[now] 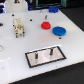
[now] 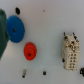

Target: Insert the blue gear onto the right peg, followed by the red gear

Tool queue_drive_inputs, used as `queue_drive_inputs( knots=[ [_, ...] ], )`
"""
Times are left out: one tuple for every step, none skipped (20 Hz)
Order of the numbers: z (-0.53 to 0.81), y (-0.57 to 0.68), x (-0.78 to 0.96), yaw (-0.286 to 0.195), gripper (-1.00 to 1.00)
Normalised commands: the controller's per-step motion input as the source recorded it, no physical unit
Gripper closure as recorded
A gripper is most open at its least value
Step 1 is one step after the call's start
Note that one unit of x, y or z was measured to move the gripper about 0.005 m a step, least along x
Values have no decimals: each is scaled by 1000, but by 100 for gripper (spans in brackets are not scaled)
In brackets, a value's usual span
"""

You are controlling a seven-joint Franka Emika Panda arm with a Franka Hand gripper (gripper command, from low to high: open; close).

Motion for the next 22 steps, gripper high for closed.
queue_drive_inputs(
  knots=[
    [0, 686, -394, 0, -100],
    [0, 686, -394, 0, -100],
    [0, 700, -389, 0, -100],
    [0, 709, -380, 0, -100],
    [0, 709, -360, 0, -100],
    [0, 711, -349, 0, -100],
    [0, 709, -320, 0, -100],
    [0, 697, -291, 0, -100],
    [-34, 706, -226, 0, -100],
    [-109, 680, -157, 0, -100],
    [-203, 660, -86, 0, -100],
    [-237, 640, -71, 0, -100],
    [-271, 611, -51, 0, -100],
    [-309, 540, -69, 0, -100],
    [-369, 509, -77, 0, -100],
    [-400, 457, -91, 0, -100],
    [-434, 417, -97, 0, -100],
    [-454, 374, -117, 0, -100],
    [-463, 357, -117, 0, -100],
    [-469, 369, -123, 0, -100],
    [-451, 377, -146, 0, -100],
    [-443, 369, -160, 0, -100]
  ],
)
